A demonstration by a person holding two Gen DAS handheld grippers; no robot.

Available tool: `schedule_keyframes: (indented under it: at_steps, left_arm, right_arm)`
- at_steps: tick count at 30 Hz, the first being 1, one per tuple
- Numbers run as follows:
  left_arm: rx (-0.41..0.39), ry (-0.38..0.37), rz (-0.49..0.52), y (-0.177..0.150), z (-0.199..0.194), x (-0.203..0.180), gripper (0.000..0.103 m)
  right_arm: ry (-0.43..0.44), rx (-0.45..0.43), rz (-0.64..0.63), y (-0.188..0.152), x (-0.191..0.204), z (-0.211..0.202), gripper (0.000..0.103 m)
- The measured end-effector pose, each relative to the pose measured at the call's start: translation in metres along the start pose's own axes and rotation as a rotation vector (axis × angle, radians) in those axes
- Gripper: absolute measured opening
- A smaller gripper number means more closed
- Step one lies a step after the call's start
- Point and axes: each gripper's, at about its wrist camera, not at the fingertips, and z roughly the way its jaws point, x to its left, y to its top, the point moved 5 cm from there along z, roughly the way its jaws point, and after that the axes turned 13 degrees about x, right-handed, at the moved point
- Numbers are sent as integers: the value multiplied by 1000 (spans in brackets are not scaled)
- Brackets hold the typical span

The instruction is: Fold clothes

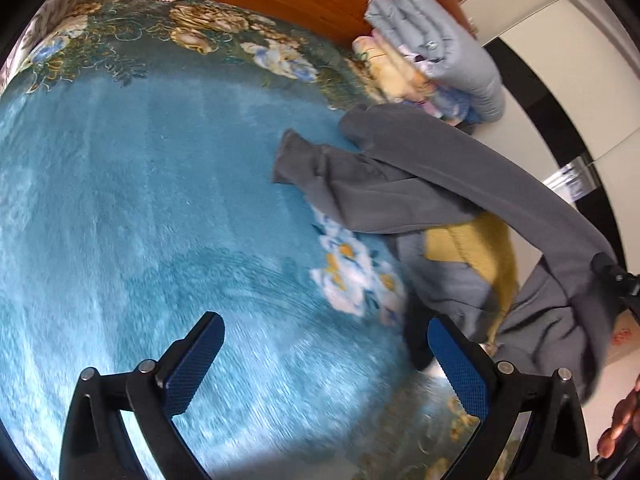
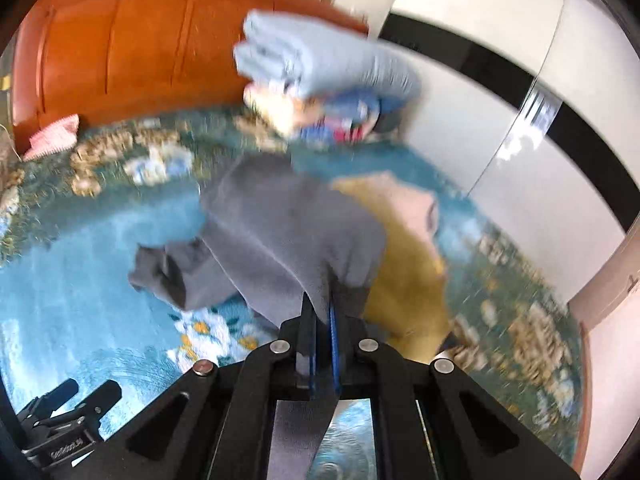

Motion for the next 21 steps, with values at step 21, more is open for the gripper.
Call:
schedule_keyframes:
  at_steps: [21]
  left_arm:
    - [70,-117,-58,-25,-35,-6,103]
  right_arm:
    - [-74,42,272,-204,-156,-135,4]
